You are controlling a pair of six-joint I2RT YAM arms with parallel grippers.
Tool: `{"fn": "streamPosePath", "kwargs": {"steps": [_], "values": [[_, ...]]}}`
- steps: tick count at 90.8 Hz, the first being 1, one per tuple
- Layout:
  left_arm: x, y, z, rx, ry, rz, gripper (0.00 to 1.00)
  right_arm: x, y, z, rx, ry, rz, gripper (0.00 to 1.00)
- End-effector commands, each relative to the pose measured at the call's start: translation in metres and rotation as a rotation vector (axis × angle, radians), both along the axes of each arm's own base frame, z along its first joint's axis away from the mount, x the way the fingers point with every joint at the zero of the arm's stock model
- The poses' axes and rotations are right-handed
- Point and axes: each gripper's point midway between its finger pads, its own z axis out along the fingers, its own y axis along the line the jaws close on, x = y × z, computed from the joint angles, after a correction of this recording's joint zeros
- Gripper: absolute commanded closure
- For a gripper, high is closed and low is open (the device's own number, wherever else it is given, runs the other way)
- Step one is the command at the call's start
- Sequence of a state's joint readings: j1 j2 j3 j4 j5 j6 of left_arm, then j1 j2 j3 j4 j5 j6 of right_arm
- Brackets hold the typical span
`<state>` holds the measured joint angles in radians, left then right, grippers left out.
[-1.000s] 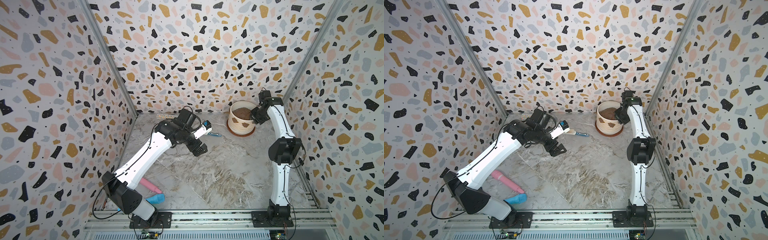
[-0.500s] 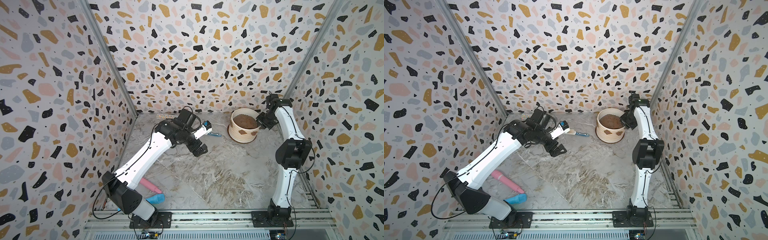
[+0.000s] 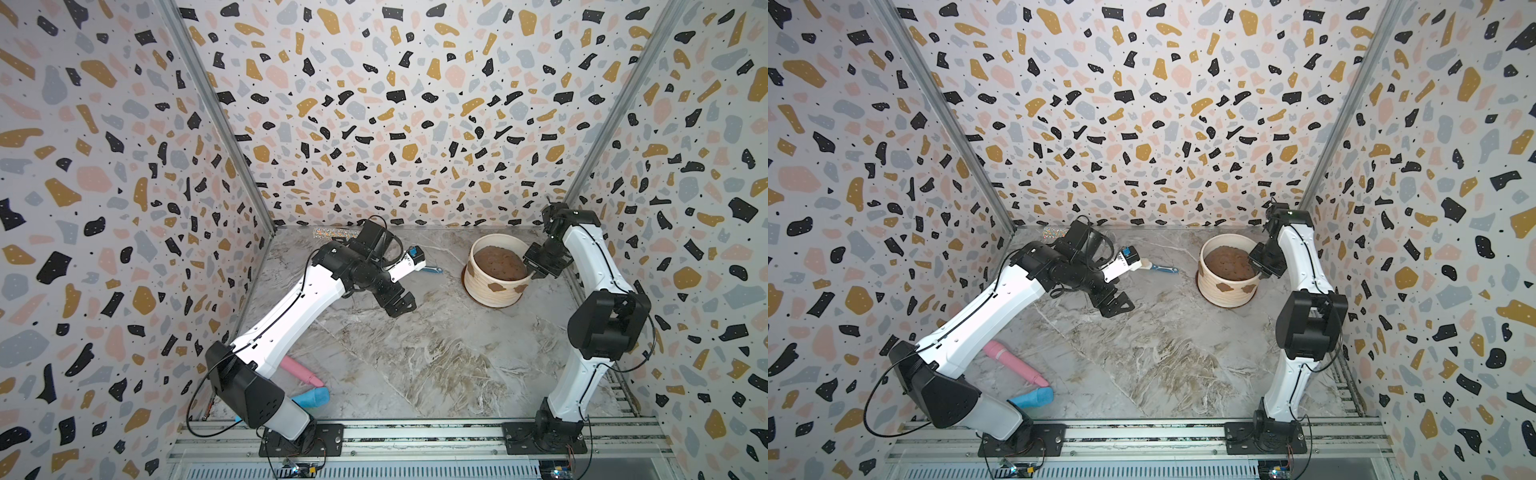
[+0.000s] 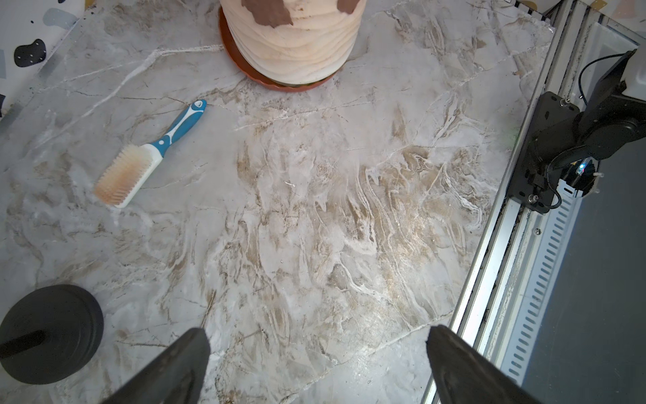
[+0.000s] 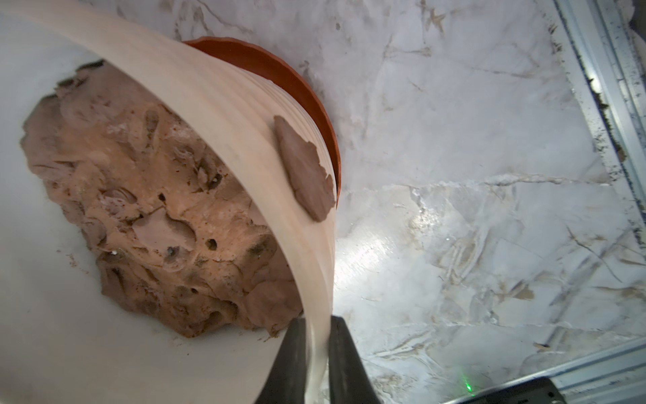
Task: Scrub the dried mud off the ceramic pot
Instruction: Move the pot to the center of the board.
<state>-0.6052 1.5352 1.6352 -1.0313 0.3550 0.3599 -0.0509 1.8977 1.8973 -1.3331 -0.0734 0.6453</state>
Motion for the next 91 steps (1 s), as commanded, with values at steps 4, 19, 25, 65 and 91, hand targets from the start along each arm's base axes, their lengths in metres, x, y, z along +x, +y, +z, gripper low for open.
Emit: {"fn": "streamPosePath", "kwargs": {"steps": [4, 19, 25, 65, 91], "values": [[-0.003, -0.002, 0.001, -0.012, -0.019, -0.027, 0.00, -0.066, 0.001, 0.021, -0.019, 0.101, 0.118, 0.93], [-0.014, -0.010, -0.003, -0.053, 0.003, -0.113, 0.00, -0.091, -0.004, 0.024, -0.057, 0.106, 0.142, 0.93], [-0.012, -0.016, -0.010, -0.061, 0.009, -0.142, 0.00, -0.098, -0.003, 0.025, -0.055, 0.100, 0.156, 0.93], [-0.015, -0.014, 0.020, -0.026, 0.010, -0.216, 0.00, -0.125, 0.048, 0.022, 0.122, 0.008, 0.361, 1.00], [-0.040, 0.042, 0.025, -0.049, 0.061, -0.093, 0.00, -0.117, 0.099, 0.017, 0.110, 0.023, 0.547, 1.00]]}}
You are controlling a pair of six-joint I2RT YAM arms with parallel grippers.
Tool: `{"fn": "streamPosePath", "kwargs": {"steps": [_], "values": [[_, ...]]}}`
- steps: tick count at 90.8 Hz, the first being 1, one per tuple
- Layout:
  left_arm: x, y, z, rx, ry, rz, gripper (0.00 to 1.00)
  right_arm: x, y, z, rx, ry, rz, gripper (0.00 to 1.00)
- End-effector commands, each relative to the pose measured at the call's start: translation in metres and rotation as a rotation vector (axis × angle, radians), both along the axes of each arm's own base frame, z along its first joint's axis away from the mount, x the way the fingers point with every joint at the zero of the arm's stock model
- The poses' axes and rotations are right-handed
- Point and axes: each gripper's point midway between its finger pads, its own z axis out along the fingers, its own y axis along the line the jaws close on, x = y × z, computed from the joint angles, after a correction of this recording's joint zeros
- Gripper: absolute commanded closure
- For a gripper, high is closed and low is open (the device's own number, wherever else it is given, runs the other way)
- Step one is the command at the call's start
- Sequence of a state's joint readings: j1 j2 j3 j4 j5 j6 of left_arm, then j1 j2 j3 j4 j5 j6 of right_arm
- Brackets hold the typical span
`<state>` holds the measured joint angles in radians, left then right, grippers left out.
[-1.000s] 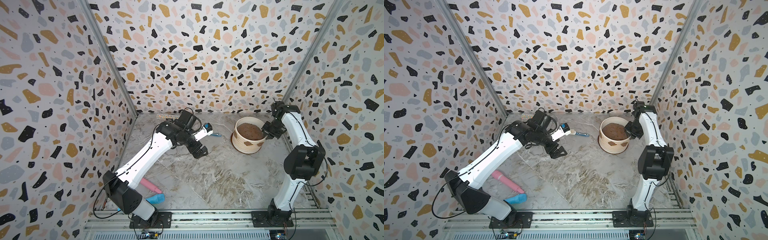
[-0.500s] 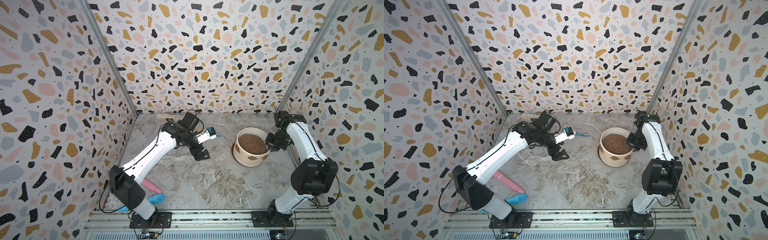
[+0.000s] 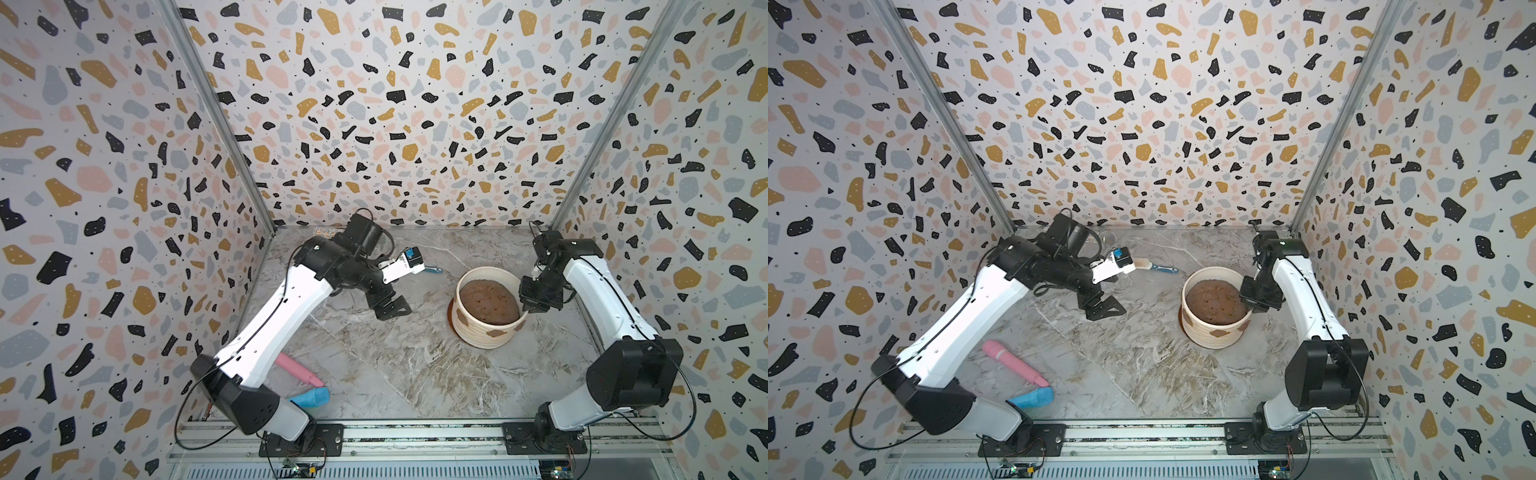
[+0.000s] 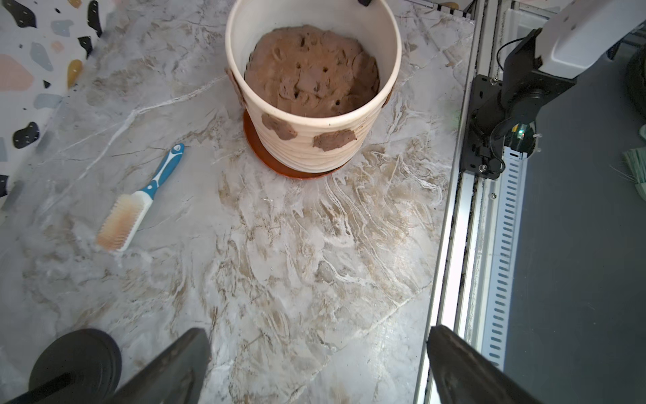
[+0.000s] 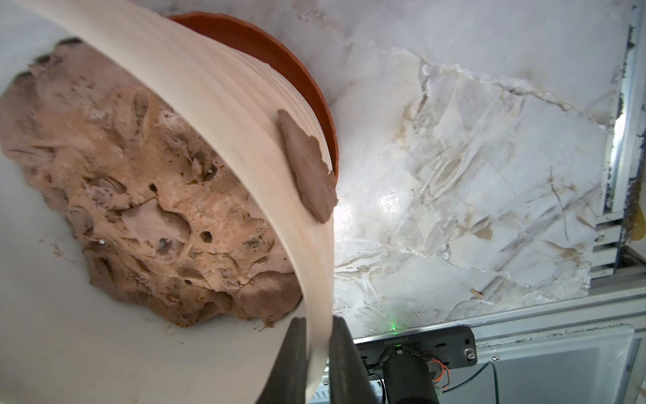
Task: Scrub the dried mud off the ceramic pot
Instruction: Move the pot to the center of the board.
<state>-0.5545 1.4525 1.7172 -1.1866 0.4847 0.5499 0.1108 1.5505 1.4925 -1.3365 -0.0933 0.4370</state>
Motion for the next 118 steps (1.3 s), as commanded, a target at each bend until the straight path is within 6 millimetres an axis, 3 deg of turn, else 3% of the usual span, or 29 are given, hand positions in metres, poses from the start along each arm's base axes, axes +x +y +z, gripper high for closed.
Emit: {"fn": "streamPosePath", "kwargs": {"steps": [1, 12, 28, 49, 63, 70, 75, 84, 90, 103, 113, 118], "values": [[-0.006, 0.026, -0.021, 0.017, 0.133, 0.085, 0.00, -0.010, 0.048, 0.017, 0.110, 0.007, 0.185, 1.00], [-0.007, 0.049, -0.013, -0.058, 0.198, 0.193, 0.00, -0.006, 0.085, 0.018, 0.083, 0.003, 0.326, 1.00], [-0.012, 0.082, -0.003, -0.060, 0.147, 0.299, 0.00, -0.008, 0.131, 0.015, 0.087, 0.019, 0.454, 1.00], [-0.013, 0.101, -0.003, -0.066, 0.144, 0.381, 0.00, -0.010, 0.210, 0.014, 0.140, -0.020, 0.526, 1.00], [-0.006, 0.114, -0.007, -0.061, 0.127, 0.454, 0.00, -0.003, 0.247, 0.018, 0.173, -0.054, 0.497, 1.00], [-0.003, 0.120, -0.011, -0.055, 0.123, 0.492, 0.00, 0.001, 0.252, 0.027, 0.180, -0.083, 0.487, 1.00], [-0.003, 0.123, -0.013, -0.055, 0.123, 0.502, 0.00, 0.003, 0.250, 0.034, 0.179, -0.105, 0.475, 0.95], [-0.005, 0.126, -0.017, -0.051, 0.123, 0.509, 0.00, 0.002, 0.241, 0.047, 0.159, -0.139, 0.448, 0.69], [-0.004, 0.129, -0.018, -0.048, 0.121, 0.521, 0.00, -0.002, 0.236, 0.054, 0.160, -0.148, 0.444, 0.60], [-0.004, 0.133, -0.020, -0.045, 0.120, 0.521, 0.00, -0.011, 0.224, 0.073, 0.160, -0.185, 0.450, 0.57], [-0.006, 0.134, -0.023, -0.035, 0.122, 0.518, 0.00, -0.014, 0.212, 0.095, 0.160, -0.257, 0.460, 0.61], [-0.006, 0.135, -0.024, -0.029, 0.123, 0.518, 0.00, -0.012, 0.205, 0.106, 0.153, -0.307, 0.468, 0.57]]}}
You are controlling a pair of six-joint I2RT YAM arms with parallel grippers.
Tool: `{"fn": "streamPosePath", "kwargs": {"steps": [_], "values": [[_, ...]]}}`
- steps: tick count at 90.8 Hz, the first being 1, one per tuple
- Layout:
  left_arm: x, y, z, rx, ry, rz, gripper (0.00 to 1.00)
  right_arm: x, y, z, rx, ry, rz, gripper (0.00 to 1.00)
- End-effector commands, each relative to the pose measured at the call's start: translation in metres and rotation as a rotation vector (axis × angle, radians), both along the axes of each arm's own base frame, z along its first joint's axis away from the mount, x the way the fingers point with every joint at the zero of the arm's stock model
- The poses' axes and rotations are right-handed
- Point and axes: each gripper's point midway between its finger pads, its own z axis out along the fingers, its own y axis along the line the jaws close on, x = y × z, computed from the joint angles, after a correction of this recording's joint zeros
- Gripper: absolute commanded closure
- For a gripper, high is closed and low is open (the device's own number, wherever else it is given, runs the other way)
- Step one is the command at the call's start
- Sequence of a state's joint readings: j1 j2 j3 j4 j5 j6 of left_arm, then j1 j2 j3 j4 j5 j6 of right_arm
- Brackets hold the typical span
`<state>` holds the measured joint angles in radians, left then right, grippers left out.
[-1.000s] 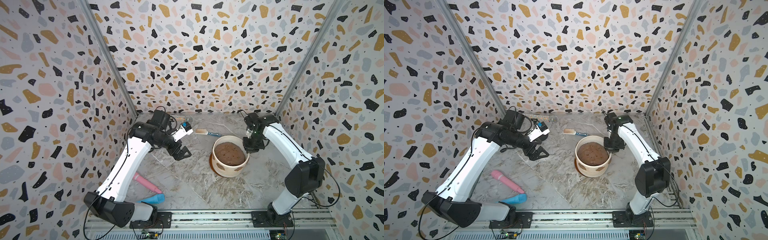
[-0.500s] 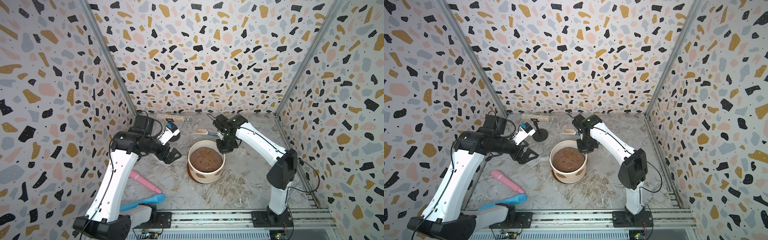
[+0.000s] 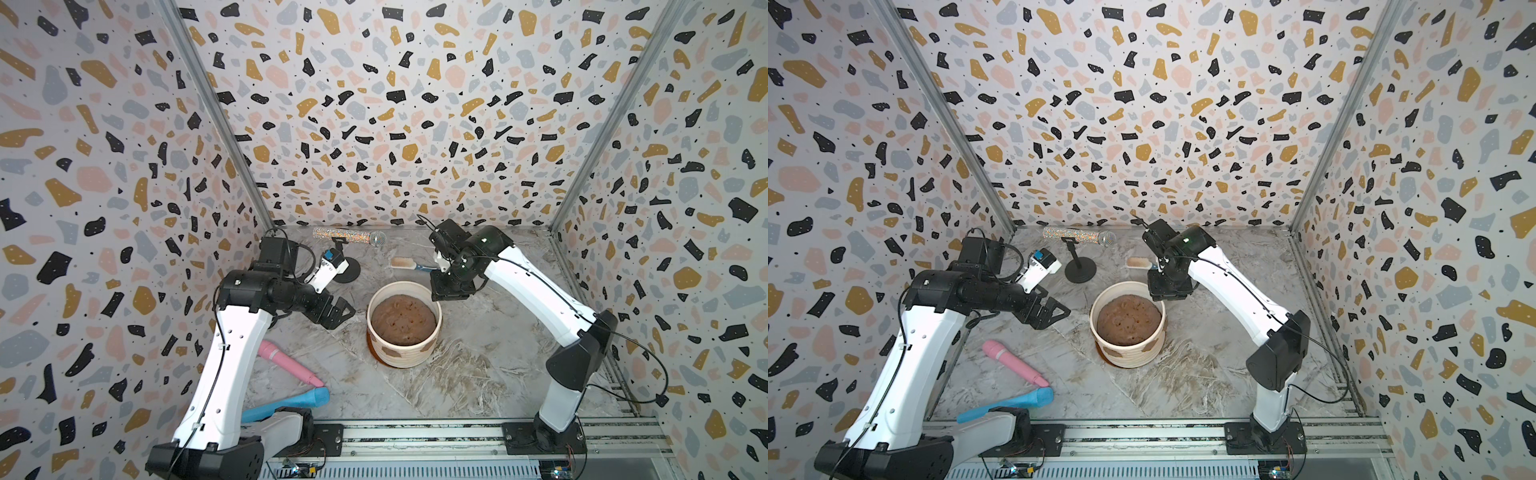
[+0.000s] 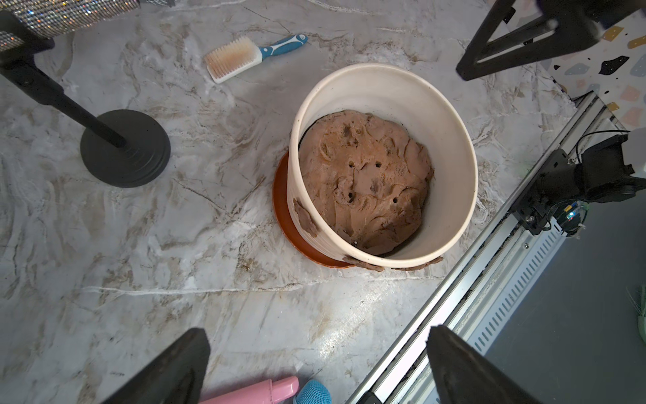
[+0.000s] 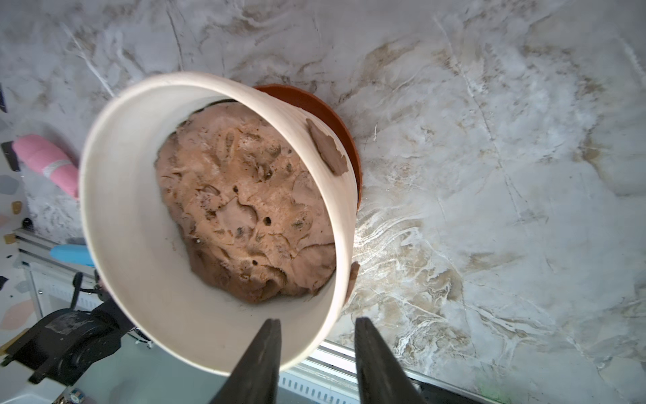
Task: Scrub the dried mud off the ceramic pot
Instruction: Move the pot to the center of the board, then pick up the brush from the center of the board.
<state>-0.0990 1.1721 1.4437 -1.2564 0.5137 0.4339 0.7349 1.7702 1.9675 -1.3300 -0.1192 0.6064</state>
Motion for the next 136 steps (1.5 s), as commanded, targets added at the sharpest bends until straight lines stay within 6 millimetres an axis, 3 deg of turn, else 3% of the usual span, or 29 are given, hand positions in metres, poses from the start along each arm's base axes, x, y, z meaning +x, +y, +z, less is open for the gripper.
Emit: {"fn": "streamPosePath", "kwargs": {"steps": [1, 8, 17, 26, 35, 43, 61, 74, 92, 106, 116, 136], "values": [[-0.003, 0.002, -0.002, 0.008, -0.013, -0.011, 0.00, -0.004, -0.019, 0.039, 0.021, -0.115, 0.004, 0.56], [-0.003, 0.003, -0.006, 0.015, -0.008, -0.012, 0.00, 0.006, -0.030, 0.048, -0.008, -0.191, 0.017, 0.46], [-0.001, 0.006, -0.012, 0.029, 0.000, -0.004, 0.00, 0.032, -0.048, 0.044, -0.092, -0.266, -0.011, 0.44], [-0.001, 0.009, -0.016, 0.040, 0.001, 0.005, 0.00, 0.068, -0.059, 0.024, -0.144, -0.293, -0.049, 0.43], [-0.002, 0.011, -0.020, 0.046, 0.002, 0.014, 0.00, 0.105, -0.058, -0.001, -0.095, -0.270, -0.063, 0.35], [-0.001, 0.014, -0.027, 0.054, 0.011, 0.026, 0.00, 0.135, -0.050, -0.020, -0.060, -0.270, -0.072, 0.22], [0.002, 0.016, -0.039, 0.056, 0.035, 0.044, 0.00, 0.207, -0.025, -0.067, 0.027, -0.294, -0.092, 0.20], [0.006, 0.019, -0.042, 0.072, 0.040, 0.058, 0.00, 0.243, 0.005, -0.096, 0.119, -0.377, 0.072, 0.20], [0.009, 0.017, -0.046, 0.064, 0.054, 0.058, 0.00, 0.253, 0.029, -0.141, 0.096, -0.486, 0.431, 0.20], [0.011, 0.017, -0.048, 0.059, 0.062, 0.060, 0.00, 0.262, 0.028, -0.176, 0.036, -0.437, 0.462, 0.19], [0.010, 0.016, -0.048, 0.056, 0.064, 0.059, 0.00, 0.261, 0.024, -0.201, -0.019, -0.341, 0.484, 0.23], [0.011, 0.017, -0.049, 0.056, 0.063, 0.062, 0.00, 0.250, 0.014, -0.221, -0.073, -0.266, 0.532, 0.34]]}}
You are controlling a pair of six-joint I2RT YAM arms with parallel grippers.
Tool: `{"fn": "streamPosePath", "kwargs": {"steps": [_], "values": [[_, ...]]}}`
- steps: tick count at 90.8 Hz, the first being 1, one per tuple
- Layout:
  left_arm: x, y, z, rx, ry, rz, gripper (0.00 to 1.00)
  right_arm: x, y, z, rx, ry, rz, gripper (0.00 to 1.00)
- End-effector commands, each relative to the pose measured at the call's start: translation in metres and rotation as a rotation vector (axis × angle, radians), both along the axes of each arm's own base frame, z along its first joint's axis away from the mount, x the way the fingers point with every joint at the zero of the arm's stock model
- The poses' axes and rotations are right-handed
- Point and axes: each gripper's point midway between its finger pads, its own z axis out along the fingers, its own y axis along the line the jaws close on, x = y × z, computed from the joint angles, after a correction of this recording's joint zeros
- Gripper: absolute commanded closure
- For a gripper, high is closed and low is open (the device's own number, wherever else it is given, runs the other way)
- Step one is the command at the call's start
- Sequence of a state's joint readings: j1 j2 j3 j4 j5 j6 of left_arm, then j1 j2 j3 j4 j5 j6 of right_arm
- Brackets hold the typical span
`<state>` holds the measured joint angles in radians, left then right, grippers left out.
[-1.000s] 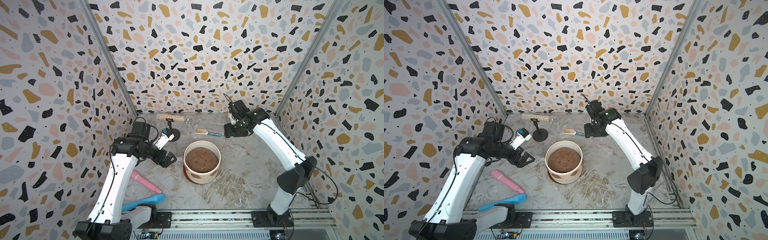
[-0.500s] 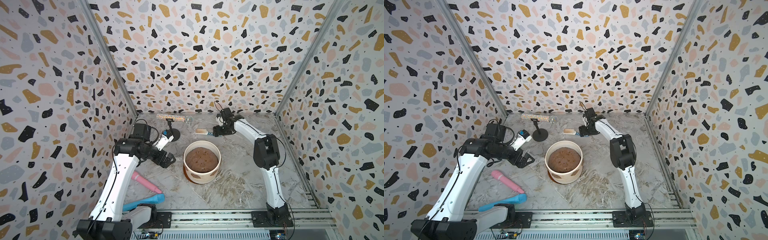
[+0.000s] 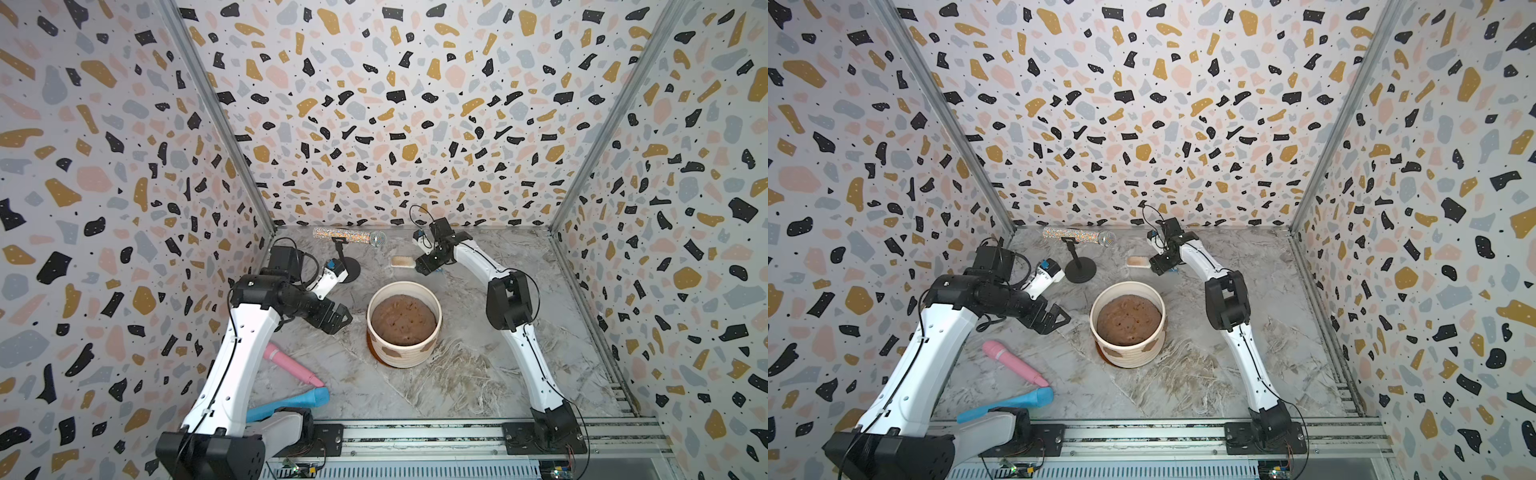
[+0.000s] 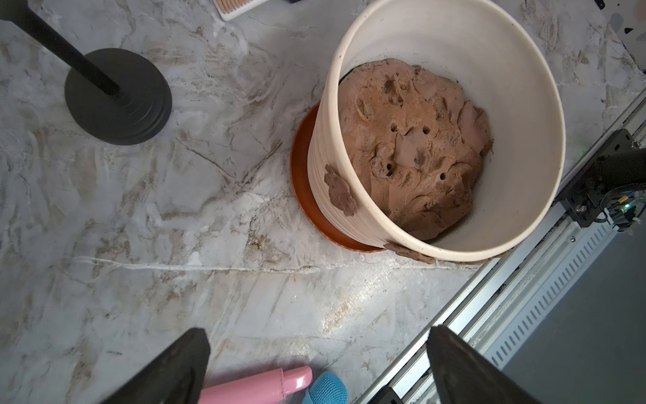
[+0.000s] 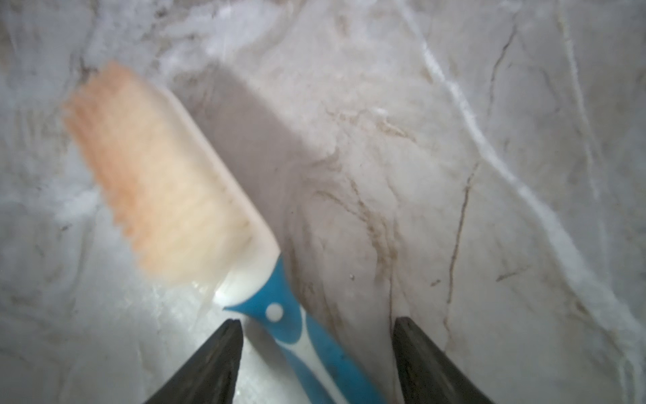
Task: Scrub the dried mud off the ceramic pot
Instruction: Pick up the brush from the center of the board.
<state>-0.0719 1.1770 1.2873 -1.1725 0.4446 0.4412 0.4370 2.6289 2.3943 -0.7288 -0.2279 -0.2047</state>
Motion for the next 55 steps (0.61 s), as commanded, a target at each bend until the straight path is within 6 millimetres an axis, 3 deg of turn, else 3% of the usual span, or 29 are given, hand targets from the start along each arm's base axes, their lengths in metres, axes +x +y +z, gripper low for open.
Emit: {"fn": "streamPosePath", "kwargs": {"steps": [1, 14, 28, 36, 55], "values": [[0.002, 0.000, 0.000, -0.014, -0.006, 0.010, 0.00, -0.026, -0.014, -0.006, -0.087, 0.090, 0.038, 0.35], [0.002, 0.000, 0.001, -0.015, -0.008, 0.012, 0.00, -0.037, -0.031, -0.007, -0.170, 0.117, 0.041, 0.56], [0.002, -0.001, 0.001, -0.023, -0.008, 0.012, 0.00, -0.057, -0.056, -0.003, -0.256, 0.133, 0.025, 0.65], [0.002, -0.002, 0.001, -0.029, -0.010, 0.012, 0.00, -0.074, -0.069, 0.001, -0.258, 0.171, 0.009, 0.77], [0.000, -0.003, 0.003, -0.040, -0.016, 0.011, 0.00, -0.117, -0.118, 0.016, -0.247, 0.171, -0.186, 0.78]]}}
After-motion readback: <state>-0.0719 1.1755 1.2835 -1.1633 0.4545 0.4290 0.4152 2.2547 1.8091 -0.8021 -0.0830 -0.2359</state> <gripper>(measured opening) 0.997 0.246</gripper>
